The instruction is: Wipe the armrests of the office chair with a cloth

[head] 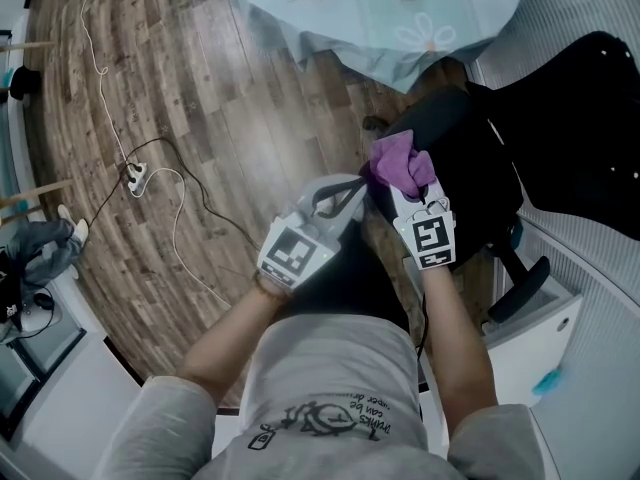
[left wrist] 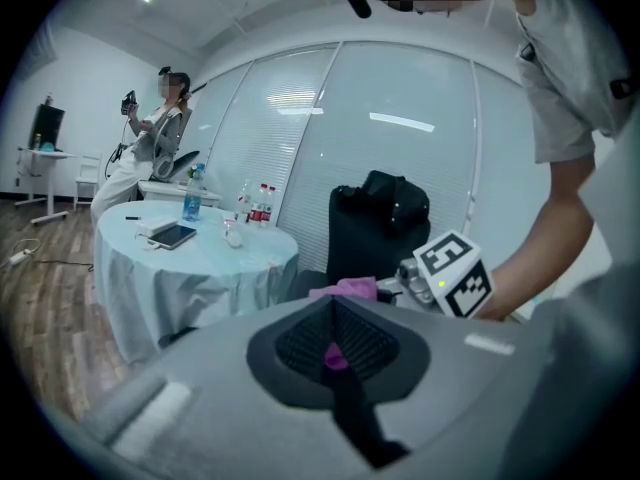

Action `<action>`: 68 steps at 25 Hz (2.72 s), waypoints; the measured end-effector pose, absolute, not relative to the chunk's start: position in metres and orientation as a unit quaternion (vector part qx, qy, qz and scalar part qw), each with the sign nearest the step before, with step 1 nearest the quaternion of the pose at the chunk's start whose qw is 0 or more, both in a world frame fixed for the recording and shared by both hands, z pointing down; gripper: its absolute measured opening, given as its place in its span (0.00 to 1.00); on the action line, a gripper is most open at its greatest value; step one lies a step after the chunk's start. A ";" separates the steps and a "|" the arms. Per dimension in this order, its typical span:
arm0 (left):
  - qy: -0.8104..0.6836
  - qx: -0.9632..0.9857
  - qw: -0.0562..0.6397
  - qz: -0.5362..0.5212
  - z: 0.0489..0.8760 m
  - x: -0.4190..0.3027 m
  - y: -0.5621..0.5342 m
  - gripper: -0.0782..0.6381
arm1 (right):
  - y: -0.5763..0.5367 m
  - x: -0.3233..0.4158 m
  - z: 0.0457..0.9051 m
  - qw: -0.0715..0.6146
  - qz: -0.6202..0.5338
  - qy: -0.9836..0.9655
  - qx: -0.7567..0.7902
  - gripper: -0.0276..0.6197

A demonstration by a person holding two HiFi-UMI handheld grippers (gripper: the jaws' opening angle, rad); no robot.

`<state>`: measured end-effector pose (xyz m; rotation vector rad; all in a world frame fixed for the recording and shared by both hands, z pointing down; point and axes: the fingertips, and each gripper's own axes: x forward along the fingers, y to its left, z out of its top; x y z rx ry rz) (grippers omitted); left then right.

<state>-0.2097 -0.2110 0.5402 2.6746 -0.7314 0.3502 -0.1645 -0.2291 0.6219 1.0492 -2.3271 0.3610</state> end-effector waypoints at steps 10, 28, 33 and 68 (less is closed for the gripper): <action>-0.251 0.942 0.172 0.143 0.551 -0.218 -0.209 0.11 | -0.259 -0.133 0.627 0.300 0.131 -0.855 0.402 0.09; -0.246 0.942 0.181 0.136 0.554 -0.208 -0.222 0.11 | -0.378 -0.007 0.641 0.334 0.120 -0.818 0.454 0.09; -0.246 0.942 0.180 0.136 0.554 -0.205 -0.225 0.11 | -0.392 0.006 0.642 0.346 0.105 -0.814 0.454 0.09; -0.255 0.941 0.178 0.136 0.550 -0.209 -0.221 0.11 | -0.234 -0.168 0.623 0.307 0.062 -0.891 0.330 0.09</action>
